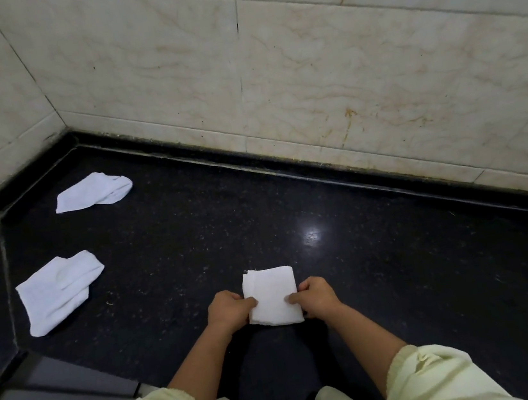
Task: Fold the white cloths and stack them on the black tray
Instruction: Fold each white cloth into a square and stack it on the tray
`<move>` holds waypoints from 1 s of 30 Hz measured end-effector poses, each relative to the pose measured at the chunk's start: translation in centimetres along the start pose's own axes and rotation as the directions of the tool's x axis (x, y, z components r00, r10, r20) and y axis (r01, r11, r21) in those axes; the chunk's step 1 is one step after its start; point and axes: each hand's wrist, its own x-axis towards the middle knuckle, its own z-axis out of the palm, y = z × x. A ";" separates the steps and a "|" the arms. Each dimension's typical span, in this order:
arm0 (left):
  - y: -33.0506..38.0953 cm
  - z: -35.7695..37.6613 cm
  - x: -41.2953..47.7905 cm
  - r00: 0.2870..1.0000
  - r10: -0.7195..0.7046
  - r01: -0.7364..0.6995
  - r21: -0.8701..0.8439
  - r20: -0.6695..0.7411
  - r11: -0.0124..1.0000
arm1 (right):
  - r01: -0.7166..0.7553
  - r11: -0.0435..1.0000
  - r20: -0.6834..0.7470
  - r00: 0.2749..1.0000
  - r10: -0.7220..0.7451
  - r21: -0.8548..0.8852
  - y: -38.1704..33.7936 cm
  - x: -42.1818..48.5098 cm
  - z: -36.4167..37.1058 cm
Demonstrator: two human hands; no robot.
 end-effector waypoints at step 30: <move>12.3 12.1 -8.3 0.693 0.237 -0.083 -0.252 0.681 0.964 | -0.002 0.551 -0.043 0.997 0.069 0.834 7.8 -10.9 -18.3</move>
